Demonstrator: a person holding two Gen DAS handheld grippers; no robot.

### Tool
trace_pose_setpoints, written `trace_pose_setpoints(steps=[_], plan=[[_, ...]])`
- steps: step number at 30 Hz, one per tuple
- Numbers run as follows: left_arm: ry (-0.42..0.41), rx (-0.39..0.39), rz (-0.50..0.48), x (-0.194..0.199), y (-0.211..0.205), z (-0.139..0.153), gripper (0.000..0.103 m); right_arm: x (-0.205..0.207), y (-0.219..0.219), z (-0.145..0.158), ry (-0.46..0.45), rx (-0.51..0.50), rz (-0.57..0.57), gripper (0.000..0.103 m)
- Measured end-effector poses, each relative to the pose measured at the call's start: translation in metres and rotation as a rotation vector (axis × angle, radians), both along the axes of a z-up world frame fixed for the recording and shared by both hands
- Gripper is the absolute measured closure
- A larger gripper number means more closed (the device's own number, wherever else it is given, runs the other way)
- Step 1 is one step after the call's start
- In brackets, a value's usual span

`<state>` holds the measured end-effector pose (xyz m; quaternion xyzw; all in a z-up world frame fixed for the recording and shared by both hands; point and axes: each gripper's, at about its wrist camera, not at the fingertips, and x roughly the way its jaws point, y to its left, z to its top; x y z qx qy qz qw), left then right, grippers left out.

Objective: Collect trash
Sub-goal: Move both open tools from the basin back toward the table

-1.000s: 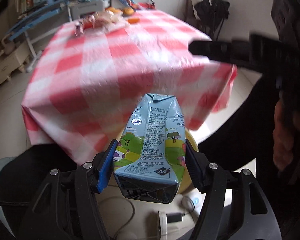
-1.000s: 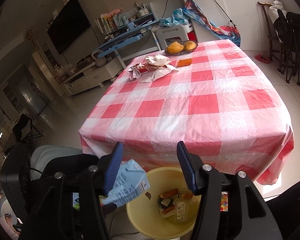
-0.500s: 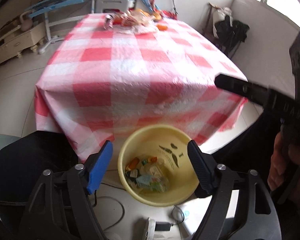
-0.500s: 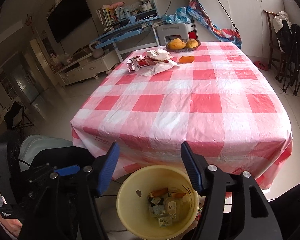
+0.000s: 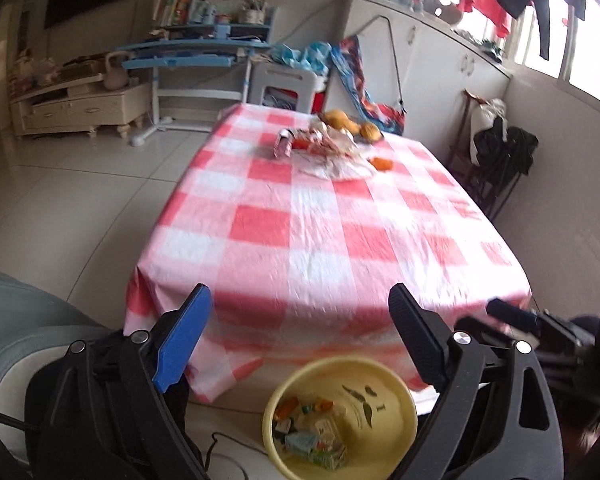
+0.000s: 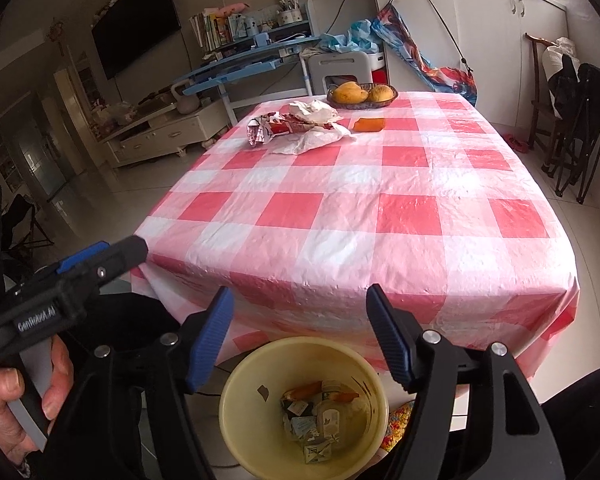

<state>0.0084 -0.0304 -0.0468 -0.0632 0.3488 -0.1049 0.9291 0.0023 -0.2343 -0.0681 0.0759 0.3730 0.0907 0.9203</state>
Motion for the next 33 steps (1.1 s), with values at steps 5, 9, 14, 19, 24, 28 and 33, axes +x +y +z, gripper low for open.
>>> trace_pose_setpoints(steps=[5,9,14,19,24,28,33], plan=[[-0.013,-0.008,0.042,0.006,0.009,-0.009,0.014,0.004,0.003,0.0,-0.015,-0.025,-0.018,0.037],[0.01,0.003,0.08,0.012,0.018,-0.025,0.014,0.01,0.01,-0.004,-0.007,-0.051,-0.018,0.037],[-0.013,0.007,0.094,0.014,0.017,-0.028,0.014,0.013,0.026,-0.007,-0.011,-0.095,0.018,0.037],[-0.027,0.035,0.069,0.013,0.009,-0.029,0.014,0.014,0.04,-0.01,-0.017,-0.138,0.05,0.037],[-0.013,0.012,0.088,0.016,0.014,-0.031,0.014,0.015,0.043,-0.013,-0.012,-0.153,0.054,0.036],[-0.012,0.007,0.092,0.017,0.014,-0.032,0.014,0.016,0.041,-0.014,-0.008,-0.148,0.046,0.036],[-0.006,0.005,0.095,0.018,0.015,-0.033,0.014,0.017,0.042,-0.015,-0.006,-0.146,0.05,0.036]])
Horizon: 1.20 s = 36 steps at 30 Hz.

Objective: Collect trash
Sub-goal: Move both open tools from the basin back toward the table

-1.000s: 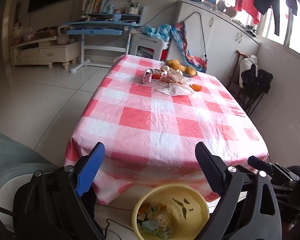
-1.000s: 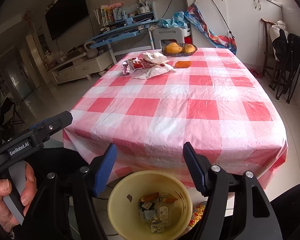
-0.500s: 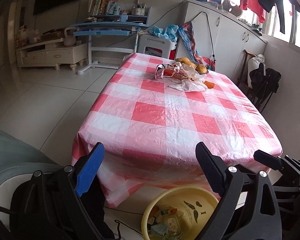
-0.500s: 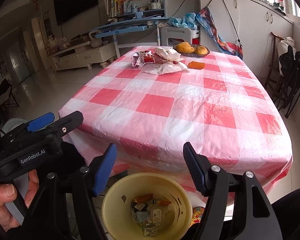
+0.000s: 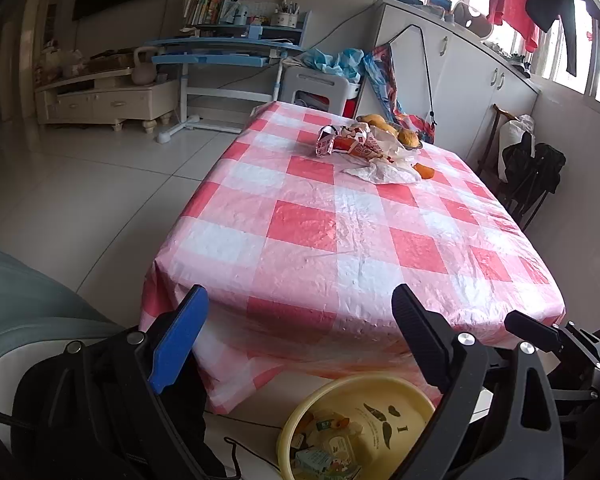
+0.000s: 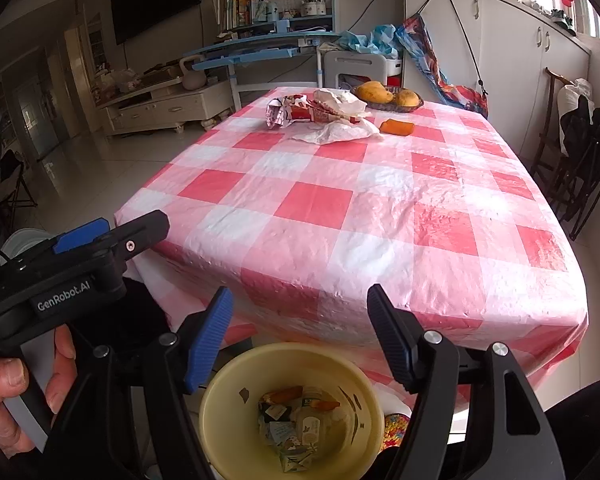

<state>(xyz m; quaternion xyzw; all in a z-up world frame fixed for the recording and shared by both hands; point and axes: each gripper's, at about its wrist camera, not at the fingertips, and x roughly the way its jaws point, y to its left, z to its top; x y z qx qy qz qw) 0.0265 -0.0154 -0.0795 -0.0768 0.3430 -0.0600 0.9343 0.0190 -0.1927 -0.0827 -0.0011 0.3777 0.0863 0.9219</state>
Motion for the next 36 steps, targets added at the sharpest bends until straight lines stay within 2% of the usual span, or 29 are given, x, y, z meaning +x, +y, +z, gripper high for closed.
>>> trace_pose_setpoints(steps=[11,21,27,32,36], plan=[[0.01,0.0,0.003,0.002,0.001,-0.003,0.013,0.001,-0.003,0.001,-0.003,0.033,-0.011,0.036],[0.025,0.009,-0.002,0.004,0.0,-0.008,0.013,0.012,-0.024,0.015,-0.013,0.128,-0.044,0.033],[0.035,-0.001,0.005,0.007,0.003,-0.01,0.013,0.022,-0.033,0.015,0.017,0.163,-0.037,0.033],[0.043,-0.022,0.017,0.009,0.008,-0.011,0.013,0.037,-0.037,0.028,0.007,0.156,-0.003,0.033],[0.046,-0.009,0.011,0.009,0.007,-0.013,0.013,0.06,-0.04,0.038,0.007,0.13,0.031,0.033]])
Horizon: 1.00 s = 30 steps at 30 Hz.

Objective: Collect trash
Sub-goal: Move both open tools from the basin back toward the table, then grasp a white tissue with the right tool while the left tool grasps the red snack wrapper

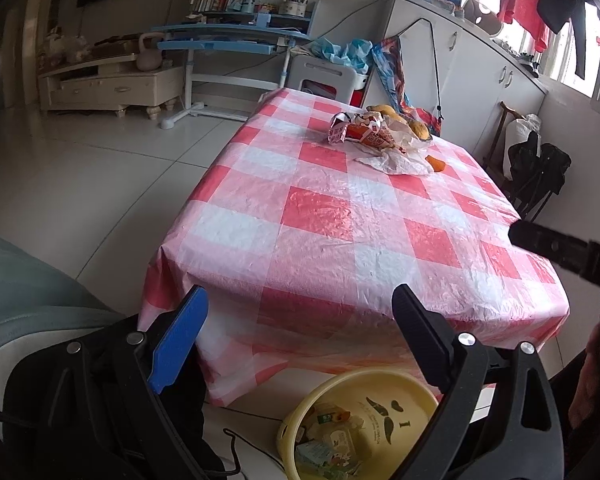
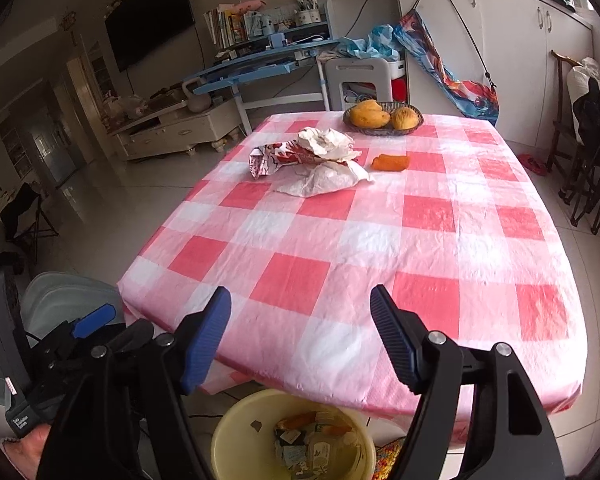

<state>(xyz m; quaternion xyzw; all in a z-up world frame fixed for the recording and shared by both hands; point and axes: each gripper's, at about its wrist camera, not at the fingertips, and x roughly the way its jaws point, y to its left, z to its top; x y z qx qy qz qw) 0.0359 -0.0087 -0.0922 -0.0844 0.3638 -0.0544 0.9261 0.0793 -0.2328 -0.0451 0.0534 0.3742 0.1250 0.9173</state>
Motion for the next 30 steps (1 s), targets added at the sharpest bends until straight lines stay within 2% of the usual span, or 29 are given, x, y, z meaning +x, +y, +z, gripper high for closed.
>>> trace_pose_setpoints(steps=[6,12,15,18,19,20,22,27,30], plan=[[0.0,0.011,-0.018,0.0,-0.002,0.001,0.013,0.05,-0.003,0.004,0.005,-0.018,0.031,0.034],[0.007,-0.029,-0.015,0.01,0.004,0.012,0.013,0.112,-0.002,-0.014,0.037,-0.036,0.02,0.035],[-0.016,-0.019,-0.036,0.022,0.003,0.027,0.013,0.14,-0.001,-0.025,0.06,-0.032,0.001,0.037],[-0.038,-0.025,-0.043,0.042,0.003,0.044,0.013,0.161,0.003,-0.036,0.092,-0.027,0.004,0.053],[-0.042,-0.023,-0.05,0.049,0.002,0.047,0.013,0.167,0.005,-0.039,0.103,-0.036,0.009,0.061],[-0.049,-0.013,-0.058,0.059,0.0,0.052,0.013,0.17,0.006,-0.042,0.115,-0.038,0.018,0.078],[-0.061,0.011,-0.074,0.076,-0.006,0.059,0.013,0.174,0.005,-0.046,0.137,-0.036,0.03,0.096],[-0.061,0.063,-0.114,0.128,-0.025,0.06,0.013,0.154,-0.012,-0.032,0.16,-0.007,0.087,0.1],[-0.019,0.085,-0.126,0.161,-0.037,0.048,0.013,0.139,-0.024,-0.022,0.16,-0.006,0.105,0.1]])
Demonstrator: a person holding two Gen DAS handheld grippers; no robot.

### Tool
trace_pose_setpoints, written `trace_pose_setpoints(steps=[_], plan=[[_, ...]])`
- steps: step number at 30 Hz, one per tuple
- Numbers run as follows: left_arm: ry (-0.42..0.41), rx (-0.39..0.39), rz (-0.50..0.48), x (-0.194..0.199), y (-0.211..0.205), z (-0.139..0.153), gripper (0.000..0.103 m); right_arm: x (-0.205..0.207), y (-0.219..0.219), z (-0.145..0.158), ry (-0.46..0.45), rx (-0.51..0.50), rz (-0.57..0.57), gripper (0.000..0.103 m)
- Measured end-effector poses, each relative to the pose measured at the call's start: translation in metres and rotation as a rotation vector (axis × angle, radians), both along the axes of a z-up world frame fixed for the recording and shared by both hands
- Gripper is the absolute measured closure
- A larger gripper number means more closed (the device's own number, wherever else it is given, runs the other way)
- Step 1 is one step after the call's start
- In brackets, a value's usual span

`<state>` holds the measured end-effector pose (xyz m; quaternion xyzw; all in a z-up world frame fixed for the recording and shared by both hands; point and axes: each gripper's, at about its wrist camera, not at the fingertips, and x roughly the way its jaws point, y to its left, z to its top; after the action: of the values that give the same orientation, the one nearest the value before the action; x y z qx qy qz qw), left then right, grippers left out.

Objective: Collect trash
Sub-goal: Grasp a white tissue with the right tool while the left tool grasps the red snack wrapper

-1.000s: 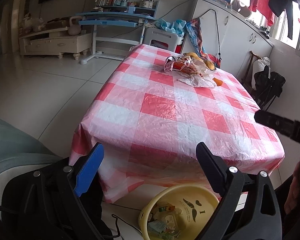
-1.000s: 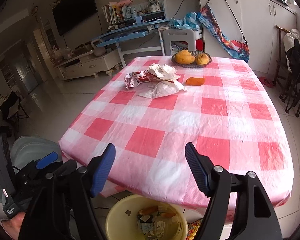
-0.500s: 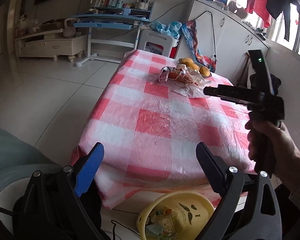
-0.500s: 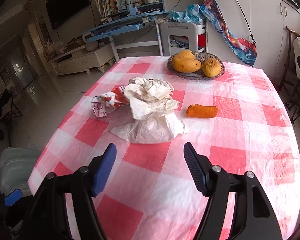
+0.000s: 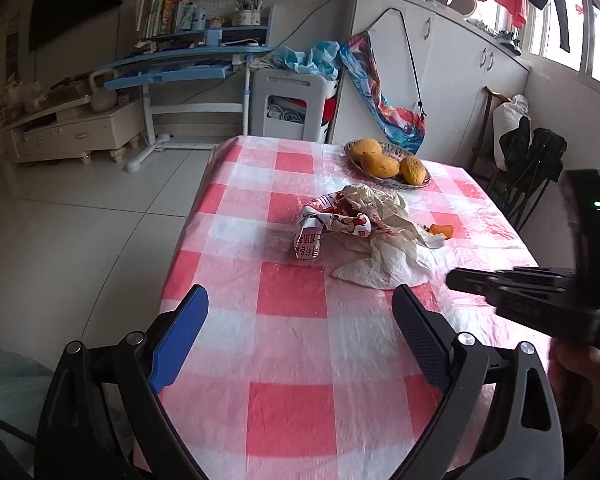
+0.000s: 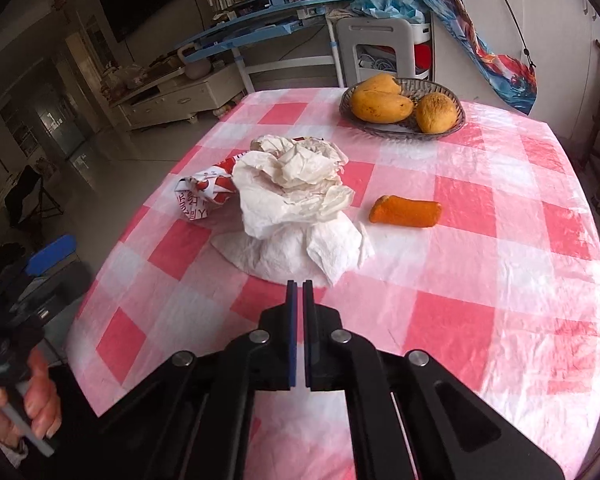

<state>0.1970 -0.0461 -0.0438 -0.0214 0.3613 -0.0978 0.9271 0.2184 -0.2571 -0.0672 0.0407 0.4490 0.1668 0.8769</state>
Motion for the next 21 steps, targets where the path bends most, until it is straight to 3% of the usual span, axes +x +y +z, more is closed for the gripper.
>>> trace_pose_setpoints(steps=[3,4,7,8,11,13,16,17,18,20,21], plan=[[0.033,-0.008,0.018,0.024,-0.008,-0.01,0.013,-0.001,-0.008,-0.004,0.014,0.006,-0.01,0.1],[0.04,-0.012,0.024,0.03,-0.01,-0.011,0.013,0.005,-0.008,-0.008,0.021,0.01,-0.018,0.095],[0.042,0.033,0.022,0.045,-0.022,-0.014,0.013,0.022,-0.001,-0.018,0.029,0.03,-0.039,0.047],[0.043,0.065,0.019,0.051,-0.027,-0.015,0.013,0.027,0.003,-0.019,0.017,0.018,-0.041,0.046],[0.061,0.153,-0.01,0.068,-0.04,-0.021,0.014,0.041,0.013,-0.021,0.0,0.02,-0.037,0.047],[0.055,0.19,-0.012,0.076,-0.044,-0.024,0.014,0.045,0.017,-0.023,-0.023,-0.013,-0.036,0.052],[0.056,0.23,-0.043,0.091,-0.053,-0.029,0.016,0.048,0.014,-0.025,-0.004,0.006,-0.008,0.095],[0.055,0.234,-0.079,0.095,-0.059,-0.031,0.027,0.047,0.009,-0.025,-0.002,0.014,-0.004,0.096],[0.066,0.231,-0.114,0.098,-0.063,-0.034,0.048,0.046,0.007,-0.025,0.002,0.019,0.001,0.097],[0.091,0.227,-0.16,0.102,-0.071,-0.039,0.066,0.043,0.003,-0.025,0.006,0.021,0.006,0.098],[0.105,0.206,-0.184,0.104,-0.073,-0.041,0.088,0.041,0.0,-0.025,0.004,0.024,0.003,0.098]])
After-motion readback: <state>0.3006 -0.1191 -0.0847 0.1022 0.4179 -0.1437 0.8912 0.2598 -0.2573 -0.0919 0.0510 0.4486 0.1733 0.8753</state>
